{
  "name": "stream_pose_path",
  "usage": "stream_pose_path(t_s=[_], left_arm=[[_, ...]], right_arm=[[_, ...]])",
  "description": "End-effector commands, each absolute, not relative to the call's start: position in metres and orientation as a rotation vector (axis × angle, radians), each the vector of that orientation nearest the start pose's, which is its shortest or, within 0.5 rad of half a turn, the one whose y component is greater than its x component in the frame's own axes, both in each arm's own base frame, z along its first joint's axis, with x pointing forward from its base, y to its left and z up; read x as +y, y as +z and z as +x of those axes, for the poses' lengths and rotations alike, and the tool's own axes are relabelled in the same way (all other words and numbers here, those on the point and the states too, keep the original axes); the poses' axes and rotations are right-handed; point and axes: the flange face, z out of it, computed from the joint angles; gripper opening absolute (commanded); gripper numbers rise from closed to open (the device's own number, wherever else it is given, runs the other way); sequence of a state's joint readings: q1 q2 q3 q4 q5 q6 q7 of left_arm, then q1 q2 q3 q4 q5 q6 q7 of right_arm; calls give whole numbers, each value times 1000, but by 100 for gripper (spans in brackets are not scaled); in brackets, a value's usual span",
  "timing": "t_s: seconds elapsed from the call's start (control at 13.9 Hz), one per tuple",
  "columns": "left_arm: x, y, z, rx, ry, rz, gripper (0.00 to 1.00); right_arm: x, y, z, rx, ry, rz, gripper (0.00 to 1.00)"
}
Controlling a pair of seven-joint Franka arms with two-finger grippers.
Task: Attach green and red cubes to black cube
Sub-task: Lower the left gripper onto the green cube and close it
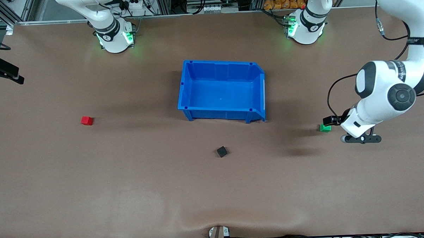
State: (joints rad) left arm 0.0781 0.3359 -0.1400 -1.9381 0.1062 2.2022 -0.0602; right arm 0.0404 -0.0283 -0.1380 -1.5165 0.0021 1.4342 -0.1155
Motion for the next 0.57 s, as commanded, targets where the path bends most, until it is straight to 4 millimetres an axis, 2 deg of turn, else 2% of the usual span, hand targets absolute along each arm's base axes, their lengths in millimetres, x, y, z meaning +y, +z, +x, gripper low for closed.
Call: stream_pose_path(t_s=[0.0,0.22,0.5], left_arm=[[-22,282,608,150,48,-3074,100],[-14,250,610,138,43,-3088,100],[-11,219,612,146,28,-3097,100]], right_arm=[[-48,658,527,-54,68,-3138,100],[-48,656,528,-54,80,-3141,100],[-49,651,529,-51,105,-3139,100]])
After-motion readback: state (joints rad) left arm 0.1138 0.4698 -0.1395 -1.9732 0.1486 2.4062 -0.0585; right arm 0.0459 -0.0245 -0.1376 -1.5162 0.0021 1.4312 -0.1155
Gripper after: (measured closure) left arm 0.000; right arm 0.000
